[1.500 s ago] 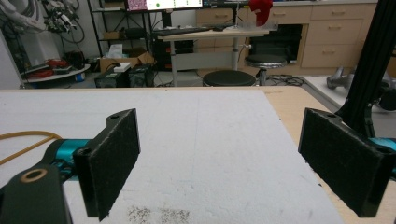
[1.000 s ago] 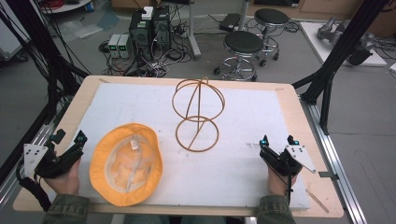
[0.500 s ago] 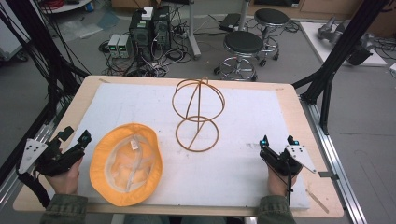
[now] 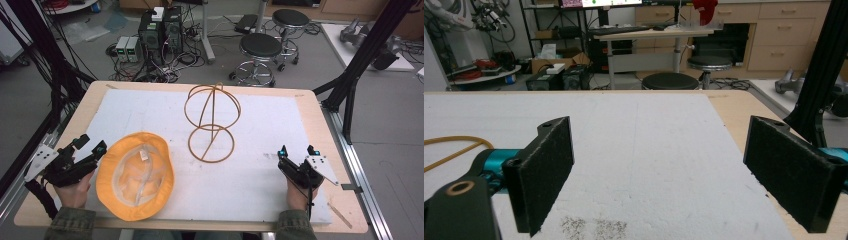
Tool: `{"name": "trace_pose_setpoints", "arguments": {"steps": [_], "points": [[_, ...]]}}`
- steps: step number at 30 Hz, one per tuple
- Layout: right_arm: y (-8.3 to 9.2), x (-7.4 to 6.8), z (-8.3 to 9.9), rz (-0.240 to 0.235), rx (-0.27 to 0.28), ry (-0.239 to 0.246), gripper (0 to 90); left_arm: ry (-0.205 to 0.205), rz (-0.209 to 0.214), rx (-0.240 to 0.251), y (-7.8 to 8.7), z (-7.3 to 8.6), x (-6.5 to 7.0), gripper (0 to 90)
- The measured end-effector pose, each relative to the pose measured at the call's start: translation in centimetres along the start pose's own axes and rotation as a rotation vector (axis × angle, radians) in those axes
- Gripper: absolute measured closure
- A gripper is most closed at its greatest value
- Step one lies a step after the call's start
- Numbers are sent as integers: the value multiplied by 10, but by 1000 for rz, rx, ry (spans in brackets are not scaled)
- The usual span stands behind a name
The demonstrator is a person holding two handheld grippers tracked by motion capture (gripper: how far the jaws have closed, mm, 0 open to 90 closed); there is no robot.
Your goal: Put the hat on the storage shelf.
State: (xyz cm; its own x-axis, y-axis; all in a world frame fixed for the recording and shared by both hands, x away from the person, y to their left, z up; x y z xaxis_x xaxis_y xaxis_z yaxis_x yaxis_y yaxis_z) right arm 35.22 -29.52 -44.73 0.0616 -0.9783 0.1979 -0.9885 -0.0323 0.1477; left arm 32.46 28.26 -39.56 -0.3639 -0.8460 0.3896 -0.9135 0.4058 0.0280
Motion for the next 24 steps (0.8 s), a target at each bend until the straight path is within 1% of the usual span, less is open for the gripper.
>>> {"name": "trace_pose_setpoints", "arguments": {"steps": [5,8,10,13,16,19,21,24], "points": [[0,0,1,3,-6,-2,117,10,17,-39,-4,5,0,310],[1,1,1,3,-8,-1,117,17,36,-61,-6,7,2,313],[1,1,1,2,-12,-2,117,15,66,-94,-9,11,4,317],[1,1,1,2,-14,4,118,22,91,-151,-14,18,5,318],[1,1,1,0,-12,4,122,43,103,-191,-17,23,4,318],[1,1,1,-2,-14,1,125,85,132,-231,-19,28,3,327],[1,1,1,-1,-14,2,125,93,148,-254,-19,30,4,350],[1,1,1,-2,-16,2,125,93,152,-276,-20,32,4,364]]}}
Point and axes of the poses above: each handheld gripper's, and its own axes: y roughly backward along the jaws, z roughly out of its underside, x roughly to its right, the point moved 8 cm from there along -y, roughly forward along the jaws, and after that the axes turned 14 degrees about y, right-handed, at the moved point
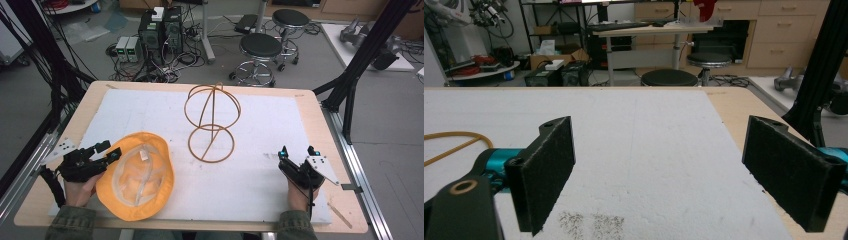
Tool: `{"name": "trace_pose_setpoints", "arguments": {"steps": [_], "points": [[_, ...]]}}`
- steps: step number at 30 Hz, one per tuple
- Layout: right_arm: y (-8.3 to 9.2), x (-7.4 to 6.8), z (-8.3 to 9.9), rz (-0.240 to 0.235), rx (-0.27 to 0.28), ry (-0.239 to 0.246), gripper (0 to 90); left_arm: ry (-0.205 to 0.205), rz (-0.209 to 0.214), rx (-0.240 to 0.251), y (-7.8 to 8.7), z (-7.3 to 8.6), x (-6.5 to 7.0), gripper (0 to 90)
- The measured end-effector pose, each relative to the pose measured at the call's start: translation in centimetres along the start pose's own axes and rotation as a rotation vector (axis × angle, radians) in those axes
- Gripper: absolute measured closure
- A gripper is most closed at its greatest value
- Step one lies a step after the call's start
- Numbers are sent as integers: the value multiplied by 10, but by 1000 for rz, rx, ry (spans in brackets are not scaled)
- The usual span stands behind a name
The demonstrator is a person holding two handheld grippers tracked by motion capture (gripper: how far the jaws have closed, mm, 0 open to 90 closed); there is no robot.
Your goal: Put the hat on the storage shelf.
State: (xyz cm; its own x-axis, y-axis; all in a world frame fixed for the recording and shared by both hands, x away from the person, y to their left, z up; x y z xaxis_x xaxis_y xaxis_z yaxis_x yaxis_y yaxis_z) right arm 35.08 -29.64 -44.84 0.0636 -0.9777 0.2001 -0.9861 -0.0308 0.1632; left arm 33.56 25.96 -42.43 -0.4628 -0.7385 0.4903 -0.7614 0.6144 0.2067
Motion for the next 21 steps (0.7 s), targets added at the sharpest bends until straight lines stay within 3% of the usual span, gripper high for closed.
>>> {"name": "trace_pose_setpoints", "arguments": {"steps": [10,14,21], "points": [[-1,0,1,2,-12,6,130,23,25,-43,-3,4,0,430],[-1,0,1,4,-14,6,132,31,46,-59,-3,6,2,524],[-1,0,3,6,-24,9,132,44,63,-68,-2,6,2,803]]}}
Point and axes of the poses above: each handheld gripper's, and its own axes: y roughly backward along the jaws, z roughly out of its underside, x roughly to its right, the point moved 8 cm from there along -y, roughly forward along the jaws, and after that the axes turned 14 degrees about y, right-handed, at the moved point
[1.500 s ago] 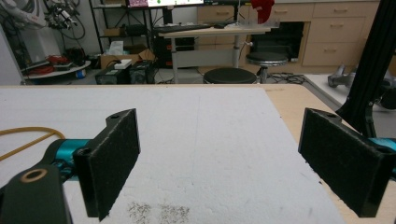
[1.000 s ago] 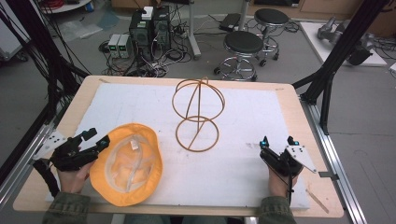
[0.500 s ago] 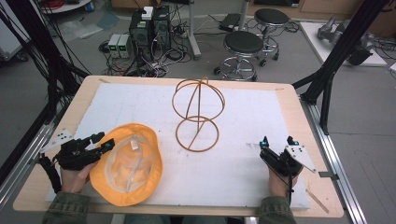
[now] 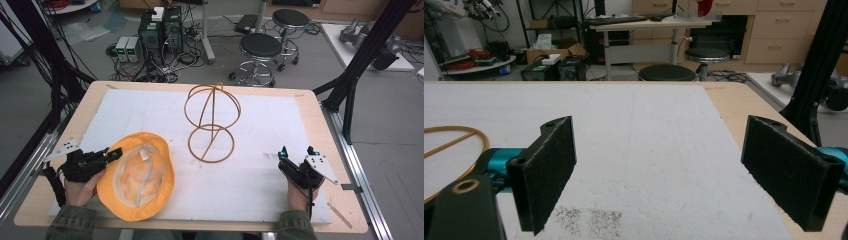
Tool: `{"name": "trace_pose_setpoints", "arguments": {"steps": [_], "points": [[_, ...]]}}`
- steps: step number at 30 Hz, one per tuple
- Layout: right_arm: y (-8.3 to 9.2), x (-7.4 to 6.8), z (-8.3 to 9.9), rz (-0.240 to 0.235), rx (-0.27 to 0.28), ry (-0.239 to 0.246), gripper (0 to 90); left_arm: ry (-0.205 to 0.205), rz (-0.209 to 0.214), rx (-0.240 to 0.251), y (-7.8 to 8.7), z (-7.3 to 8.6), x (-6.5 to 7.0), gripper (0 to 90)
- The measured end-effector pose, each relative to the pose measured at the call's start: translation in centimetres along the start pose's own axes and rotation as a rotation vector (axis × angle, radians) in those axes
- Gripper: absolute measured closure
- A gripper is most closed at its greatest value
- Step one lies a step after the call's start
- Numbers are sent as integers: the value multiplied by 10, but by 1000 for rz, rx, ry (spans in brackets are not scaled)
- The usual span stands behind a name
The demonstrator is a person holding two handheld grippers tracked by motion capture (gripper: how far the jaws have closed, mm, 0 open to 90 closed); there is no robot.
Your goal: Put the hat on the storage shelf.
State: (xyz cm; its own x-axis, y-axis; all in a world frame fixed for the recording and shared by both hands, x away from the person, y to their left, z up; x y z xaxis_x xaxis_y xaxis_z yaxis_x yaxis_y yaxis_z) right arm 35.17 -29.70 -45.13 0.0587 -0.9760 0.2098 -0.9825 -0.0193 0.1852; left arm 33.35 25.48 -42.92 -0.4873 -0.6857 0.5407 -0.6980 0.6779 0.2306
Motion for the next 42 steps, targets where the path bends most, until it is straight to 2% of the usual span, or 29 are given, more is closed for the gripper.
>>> {"name": "trace_pose_setpoints", "arguments": {"steps": [3,20,32,34,42], "points": [[0,0,0,-1,0,-1,132,16,7,7,1,0,-1,836],[-1,-1,1,-6,-7,-3,132,-28,22,33,2,0,2,859],[0,-1,0,-7,-2,-5,133,-58,45,55,1,-4,18,862],[0,-2,0,-7,3,-3,133,-69,56,59,1,-5,21,864],[2,-2,-2,-14,10,-7,134,-148,29,132,5,-20,39,866]]}}
Point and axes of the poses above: each handheld gripper's, and its own axes: y roughly backward along the jaws, z roughly out of its underside, x roughly to its right, the point moved 8 cm from there along -y, roughly forward along the jaws, and after that the axes turned 14 degrees about y, right-handed, at the moved point
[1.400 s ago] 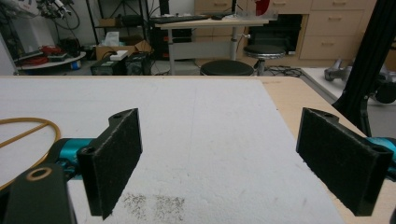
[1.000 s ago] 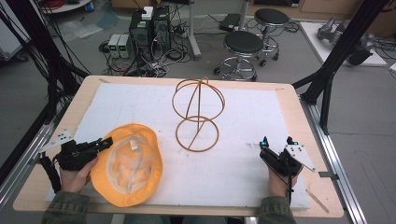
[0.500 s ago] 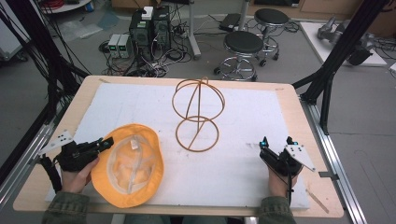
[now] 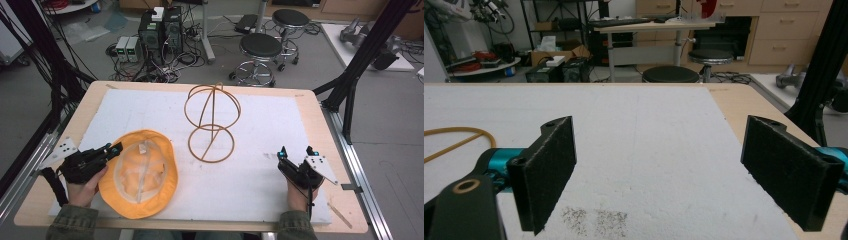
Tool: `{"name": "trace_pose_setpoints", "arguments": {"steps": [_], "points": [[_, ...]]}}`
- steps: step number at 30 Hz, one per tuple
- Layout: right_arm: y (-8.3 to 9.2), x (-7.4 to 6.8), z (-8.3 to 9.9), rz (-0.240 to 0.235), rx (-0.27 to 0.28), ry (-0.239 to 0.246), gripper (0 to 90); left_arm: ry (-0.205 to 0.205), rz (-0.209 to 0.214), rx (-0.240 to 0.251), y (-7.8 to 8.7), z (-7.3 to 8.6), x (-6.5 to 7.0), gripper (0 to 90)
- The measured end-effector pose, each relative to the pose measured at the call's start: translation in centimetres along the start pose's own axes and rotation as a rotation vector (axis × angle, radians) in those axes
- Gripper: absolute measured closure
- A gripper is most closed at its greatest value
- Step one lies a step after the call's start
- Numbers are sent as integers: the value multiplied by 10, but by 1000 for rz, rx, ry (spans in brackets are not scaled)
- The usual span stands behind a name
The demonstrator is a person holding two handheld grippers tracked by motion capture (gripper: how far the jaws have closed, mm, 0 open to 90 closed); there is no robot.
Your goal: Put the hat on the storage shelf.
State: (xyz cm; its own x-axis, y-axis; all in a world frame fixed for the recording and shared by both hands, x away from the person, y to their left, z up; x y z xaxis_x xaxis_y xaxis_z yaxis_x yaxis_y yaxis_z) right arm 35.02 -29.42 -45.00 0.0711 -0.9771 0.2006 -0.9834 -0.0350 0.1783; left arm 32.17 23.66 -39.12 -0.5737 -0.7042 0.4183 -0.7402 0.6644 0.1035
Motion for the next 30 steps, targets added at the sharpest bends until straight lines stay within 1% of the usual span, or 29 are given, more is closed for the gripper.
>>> {"name": "trace_pose_setpoints", "arguments": {"steps": [2,3,4,6,7,8,10,12,13,14,16,19,20,24,27,29,30], "points": [[1,0,-1,1,7,-3,134,-20,-7,28,0,-6,4,866],[1,1,-1,2,7,-1,134,-20,-4,44,0,-9,6,866],[1,1,-1,1,9,-3,134,-25,-6,54,-1,-11,7,866],[2,0,-2,-2,11,-6,134,-48,-24,62,-4,-15,10,867],[2,0,-2,-1,13,-6,134,-70,-35,66,-6,-18,12,866],[2,-1,-2,-3,13,-6,134,-80,-40,70,-8,-20,13,866],[2,-1,-2,-5,18,-5,134,-117,-56,80,-12,-27,17,866],[2,-1,-2,-6,19,-6,134,-145,-76,92,-15,-33,20,866],[2,-1,-2,-7,15,-11,134,-155,-84,110,-17,-39,22,866],[2,-1,-2,-7,15,-11,134,-155,-84,110,-17,-39,22,866],[3,1,-3,0,20,-21,134,-165,-89,129,-18,-44,25,866],[5,1,-4,7,32,-4,135,-178,-103,155,-20,-49,29,866],[5,1,-5,9,34,1,135,-182,-106,157,-20,-50,29,866],[7,-1,-6,10,43,10,136,-194,-119,198,-25,-62,33,866],[8,-2,-7,11,44,-2,137,-212,-134,222,-29,-69,35,866],[8,-2,-8,13,51,-11,138,-230,-149,243,-32,-74,35,866],[8,-2,-8,13,52,-11,138,-232,-158,256,-33,-78,34,866]]}}
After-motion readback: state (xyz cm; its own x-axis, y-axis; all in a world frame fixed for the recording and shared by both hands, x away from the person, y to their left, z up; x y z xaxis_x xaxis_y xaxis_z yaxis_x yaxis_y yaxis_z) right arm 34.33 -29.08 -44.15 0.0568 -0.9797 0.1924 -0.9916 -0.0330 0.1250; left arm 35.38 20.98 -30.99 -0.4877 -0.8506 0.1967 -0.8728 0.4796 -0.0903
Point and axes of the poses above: each handheld gripper's, and its own axes: y roughly backward along the jaws, z roughly out of its underside, x roughly to its right, the point moved 8 cm from there along -y, roughly forward along the jaws, and after that the axes turned 14 degrees about y, right-handed, at the moved point
